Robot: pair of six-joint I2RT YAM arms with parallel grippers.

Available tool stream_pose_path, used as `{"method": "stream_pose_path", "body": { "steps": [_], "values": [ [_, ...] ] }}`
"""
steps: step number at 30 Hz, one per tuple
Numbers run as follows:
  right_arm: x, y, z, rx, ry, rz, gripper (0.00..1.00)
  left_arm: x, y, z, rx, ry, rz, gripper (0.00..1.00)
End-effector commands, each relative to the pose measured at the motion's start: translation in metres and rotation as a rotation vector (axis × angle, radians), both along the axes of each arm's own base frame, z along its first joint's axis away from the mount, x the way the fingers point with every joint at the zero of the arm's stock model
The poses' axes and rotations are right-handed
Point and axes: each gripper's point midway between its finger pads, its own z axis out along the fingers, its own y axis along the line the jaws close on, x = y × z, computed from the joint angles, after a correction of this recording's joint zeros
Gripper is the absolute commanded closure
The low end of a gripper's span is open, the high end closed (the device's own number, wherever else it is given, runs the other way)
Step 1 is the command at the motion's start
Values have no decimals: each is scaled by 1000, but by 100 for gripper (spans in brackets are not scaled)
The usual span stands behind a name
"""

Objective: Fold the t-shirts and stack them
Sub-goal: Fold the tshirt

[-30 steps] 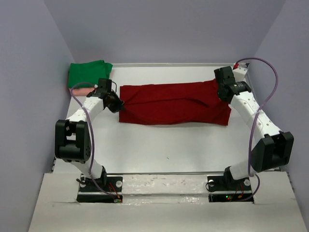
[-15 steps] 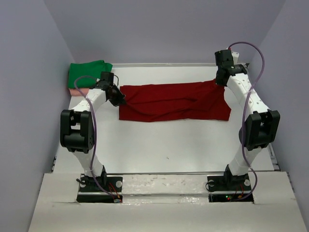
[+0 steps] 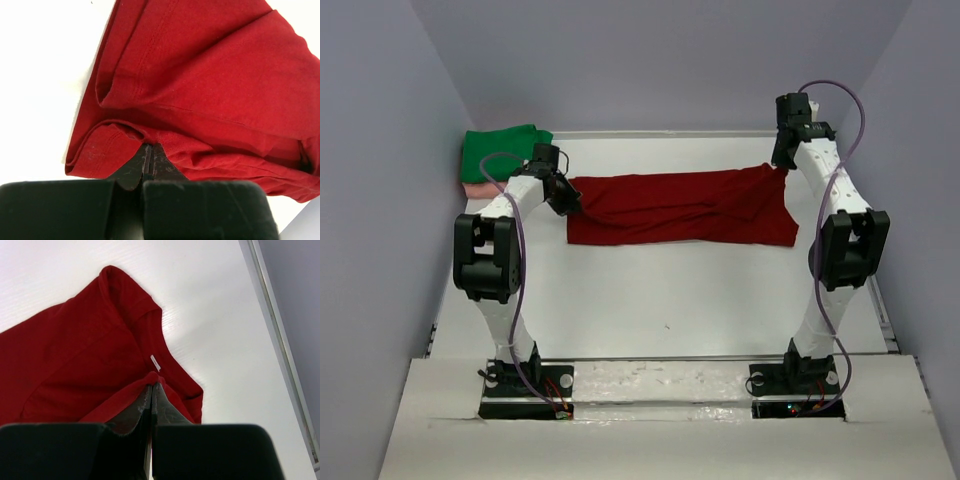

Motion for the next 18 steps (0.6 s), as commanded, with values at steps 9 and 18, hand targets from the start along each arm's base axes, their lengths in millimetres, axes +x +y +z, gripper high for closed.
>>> {"method": "stream_pose_path", "body": {
  "steps": [9, 18],
  "values": [
    [39, -1, 5, 7, -30, 68, 100, 11, 18, 22, 24, -44, 44, 100],
    [46, -7, 0, 18, -26, 68, 100, 18, 26, 13, 25, -21, 64, 100]
  ]
}}
